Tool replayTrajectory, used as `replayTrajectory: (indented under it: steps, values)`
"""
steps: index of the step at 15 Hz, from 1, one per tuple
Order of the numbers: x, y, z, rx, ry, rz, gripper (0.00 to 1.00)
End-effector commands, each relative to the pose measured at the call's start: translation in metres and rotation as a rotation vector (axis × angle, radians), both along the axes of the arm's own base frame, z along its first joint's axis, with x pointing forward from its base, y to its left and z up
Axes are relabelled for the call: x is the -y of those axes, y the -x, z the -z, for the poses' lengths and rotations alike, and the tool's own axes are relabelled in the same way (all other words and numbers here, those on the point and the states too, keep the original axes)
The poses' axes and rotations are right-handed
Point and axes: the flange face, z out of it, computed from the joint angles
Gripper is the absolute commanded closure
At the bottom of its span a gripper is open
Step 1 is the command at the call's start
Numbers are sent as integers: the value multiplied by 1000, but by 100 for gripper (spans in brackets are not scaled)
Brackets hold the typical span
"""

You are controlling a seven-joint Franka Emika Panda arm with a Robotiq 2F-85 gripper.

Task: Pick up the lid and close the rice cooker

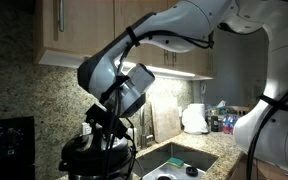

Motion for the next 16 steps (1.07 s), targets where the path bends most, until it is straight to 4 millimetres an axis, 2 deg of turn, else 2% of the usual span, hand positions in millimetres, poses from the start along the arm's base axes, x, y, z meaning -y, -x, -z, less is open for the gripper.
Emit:
replayTrajectory:
  steps: [1, 2, 8, 10, 13, 14, 16]
  values:
    - [5, 4, -22, 50, 9, -36, 99]
    - [6, 3, -23, 52, 12, -36, 99]
    - [17, -11, -58, 127, -28, -18, 99]
    - [17, -9, -59, 125, -35, -20, 99]
    - [18, -4, -48, 95, -46, -10, 98]
    - [13, -5, -22, 41, -27, 5, 98]
    - [14, -5, -21, 39, -26, 5, 97]
